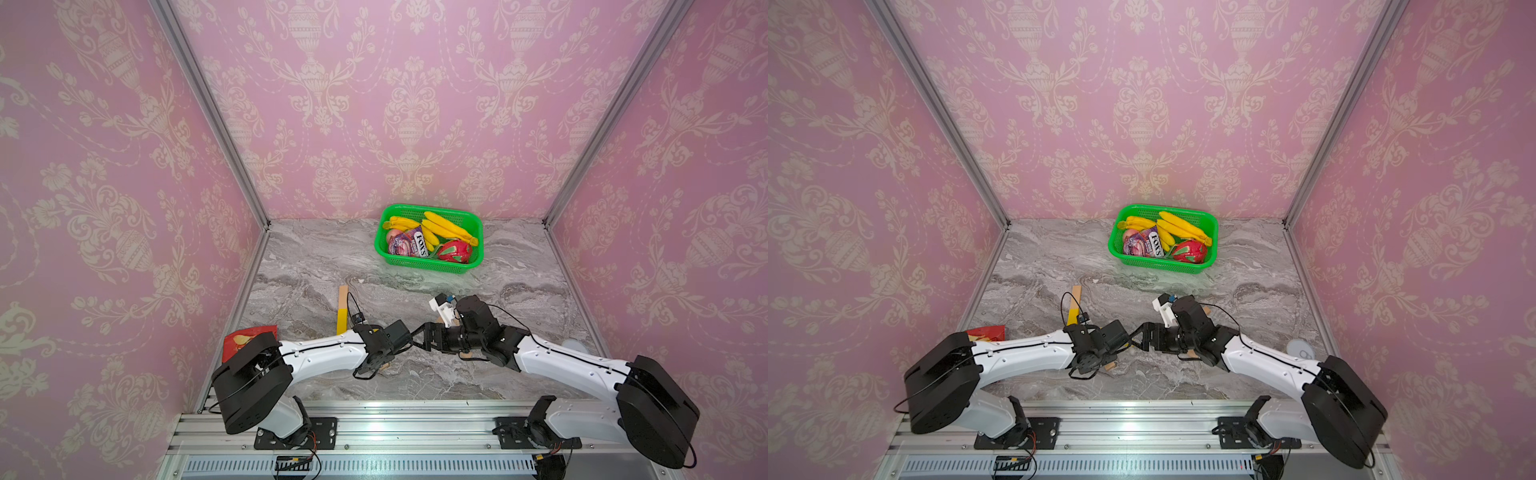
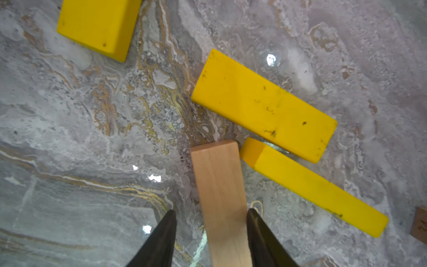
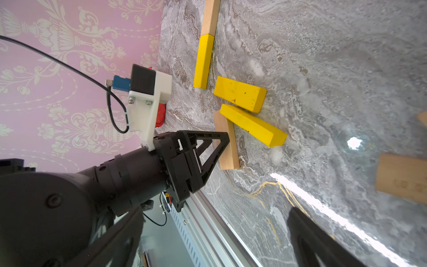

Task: Assemble the letter k with building blocks
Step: Pick up the building block from the center of the board.

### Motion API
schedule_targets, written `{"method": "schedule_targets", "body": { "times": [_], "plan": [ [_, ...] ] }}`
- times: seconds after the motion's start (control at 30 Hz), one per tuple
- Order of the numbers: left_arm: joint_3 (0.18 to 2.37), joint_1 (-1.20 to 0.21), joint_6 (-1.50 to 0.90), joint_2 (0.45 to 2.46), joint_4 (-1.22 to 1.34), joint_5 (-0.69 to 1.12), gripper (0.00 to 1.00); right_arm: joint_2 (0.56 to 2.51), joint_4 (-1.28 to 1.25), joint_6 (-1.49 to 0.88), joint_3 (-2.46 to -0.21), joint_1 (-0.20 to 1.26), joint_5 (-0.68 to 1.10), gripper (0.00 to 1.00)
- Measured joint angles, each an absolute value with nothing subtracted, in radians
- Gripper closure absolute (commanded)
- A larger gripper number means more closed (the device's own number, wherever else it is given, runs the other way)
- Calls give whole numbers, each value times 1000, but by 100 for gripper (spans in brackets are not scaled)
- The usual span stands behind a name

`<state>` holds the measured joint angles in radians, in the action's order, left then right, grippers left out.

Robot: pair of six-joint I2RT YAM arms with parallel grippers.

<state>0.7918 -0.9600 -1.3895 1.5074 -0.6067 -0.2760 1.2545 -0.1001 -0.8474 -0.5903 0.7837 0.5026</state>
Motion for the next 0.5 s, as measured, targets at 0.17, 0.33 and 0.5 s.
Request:
{"method": "schedule_targets", "body": {
  "times": [0.17,0.33,0.5],
  "plan": [
    [792,-960,-1390,1537,-599,-275,49,1254,-101,-847,-579,783,503,0],
    [792,-960,-1390,1548,-599,-276,51,1257,-101,-847,-579,776,503,0],
    [792,-960,-1390,1548,-611,-276,58,1264,-106,-847,-579,776,503,0]
  ]
}}
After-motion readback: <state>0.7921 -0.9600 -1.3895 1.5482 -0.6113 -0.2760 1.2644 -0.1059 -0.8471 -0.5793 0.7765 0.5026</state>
